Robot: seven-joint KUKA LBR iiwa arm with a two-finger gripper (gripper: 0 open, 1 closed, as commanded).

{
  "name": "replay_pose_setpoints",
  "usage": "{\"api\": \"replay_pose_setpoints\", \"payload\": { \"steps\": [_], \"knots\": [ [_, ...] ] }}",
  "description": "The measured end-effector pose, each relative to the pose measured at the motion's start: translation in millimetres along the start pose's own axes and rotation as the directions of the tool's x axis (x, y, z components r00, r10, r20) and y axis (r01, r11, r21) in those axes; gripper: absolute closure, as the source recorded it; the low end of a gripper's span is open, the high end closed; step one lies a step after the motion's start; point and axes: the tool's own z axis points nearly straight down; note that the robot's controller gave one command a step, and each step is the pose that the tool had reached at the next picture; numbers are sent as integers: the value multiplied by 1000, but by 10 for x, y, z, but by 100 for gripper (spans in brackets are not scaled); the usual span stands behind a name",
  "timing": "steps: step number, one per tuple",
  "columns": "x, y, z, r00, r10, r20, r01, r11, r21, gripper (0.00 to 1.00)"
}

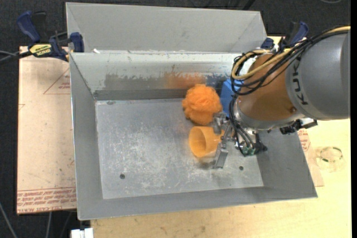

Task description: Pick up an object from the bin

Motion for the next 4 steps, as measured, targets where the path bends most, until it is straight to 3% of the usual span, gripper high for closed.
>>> {"api": "replay_pose_setpoints", "payload": {
  "steps": [1,3,4],
  "knots": [
    [-147,-152,212,997,70,-18,-70,998,7,0],
    [-185,4,140,999,23,-26,-23,1000,9,0],
    [-618,297,45,997,-79,-25,79,997,2,0]
  ]
}}
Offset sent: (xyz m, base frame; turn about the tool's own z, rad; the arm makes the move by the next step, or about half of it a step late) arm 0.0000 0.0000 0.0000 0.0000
